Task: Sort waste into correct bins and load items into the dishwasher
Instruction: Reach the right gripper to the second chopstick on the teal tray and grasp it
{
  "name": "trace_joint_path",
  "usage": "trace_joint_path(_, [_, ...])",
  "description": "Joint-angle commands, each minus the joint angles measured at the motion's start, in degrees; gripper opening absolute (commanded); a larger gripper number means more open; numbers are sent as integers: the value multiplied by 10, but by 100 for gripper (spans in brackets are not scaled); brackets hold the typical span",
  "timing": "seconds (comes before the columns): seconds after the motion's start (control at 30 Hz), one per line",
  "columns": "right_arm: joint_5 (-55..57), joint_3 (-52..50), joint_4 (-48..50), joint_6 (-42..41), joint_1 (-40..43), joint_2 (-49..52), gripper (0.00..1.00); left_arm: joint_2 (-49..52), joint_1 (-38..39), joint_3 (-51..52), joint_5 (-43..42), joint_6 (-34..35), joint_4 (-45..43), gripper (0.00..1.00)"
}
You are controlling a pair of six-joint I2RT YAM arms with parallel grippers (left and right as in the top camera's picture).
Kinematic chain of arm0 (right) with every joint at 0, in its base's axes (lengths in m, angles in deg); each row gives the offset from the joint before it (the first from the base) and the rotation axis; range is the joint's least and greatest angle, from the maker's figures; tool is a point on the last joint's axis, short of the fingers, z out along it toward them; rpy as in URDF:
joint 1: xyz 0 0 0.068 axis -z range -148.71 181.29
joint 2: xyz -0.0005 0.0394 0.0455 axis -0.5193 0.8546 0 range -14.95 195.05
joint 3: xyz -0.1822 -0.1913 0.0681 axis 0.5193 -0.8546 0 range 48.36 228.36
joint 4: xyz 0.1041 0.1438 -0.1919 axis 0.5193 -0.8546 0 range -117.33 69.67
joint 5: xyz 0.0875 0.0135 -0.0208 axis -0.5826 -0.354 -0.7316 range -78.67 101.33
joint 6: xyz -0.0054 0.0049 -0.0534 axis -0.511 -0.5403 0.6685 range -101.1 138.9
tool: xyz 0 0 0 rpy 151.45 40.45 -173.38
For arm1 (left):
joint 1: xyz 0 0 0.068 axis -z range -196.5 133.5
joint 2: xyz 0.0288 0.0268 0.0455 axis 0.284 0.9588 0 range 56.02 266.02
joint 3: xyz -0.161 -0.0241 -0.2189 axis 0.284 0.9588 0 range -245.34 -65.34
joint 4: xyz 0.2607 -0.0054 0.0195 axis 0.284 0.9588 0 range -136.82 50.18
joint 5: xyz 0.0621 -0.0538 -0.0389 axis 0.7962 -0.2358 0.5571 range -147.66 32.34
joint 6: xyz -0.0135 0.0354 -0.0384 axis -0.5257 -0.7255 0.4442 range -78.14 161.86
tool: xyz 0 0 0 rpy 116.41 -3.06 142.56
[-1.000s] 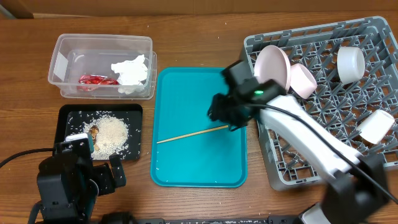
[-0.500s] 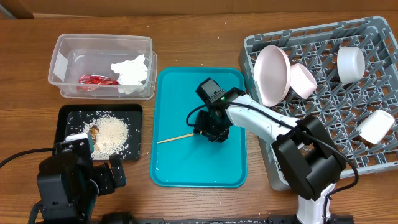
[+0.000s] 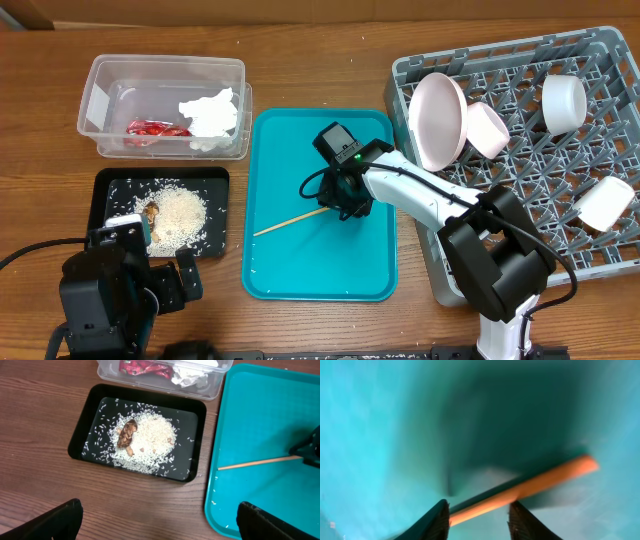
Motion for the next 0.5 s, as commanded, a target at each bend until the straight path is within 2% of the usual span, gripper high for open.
trace_joint_path(0.0, [74,-2,7,-1,1,19,38,1,-2,-3,7,-2,-1,100])
trace_joint_path(0.27, [86,-2,4,-1,1,43,31,1,-2,-3,7,-2,-1,100])
trace_joint_path(0.3, [85,-2,-2,1,1,48,21,1,-2,-3,7,-2,-1,100])
trace_joint_path(0.33, [85,-2,-5,1,1,48,18,1,-2,-3,7,-2,-1,100])
trace_joint_path(0.47, [87,-2,-11,2,1,48,18,1,-2,-3,7,-2,-1,100])
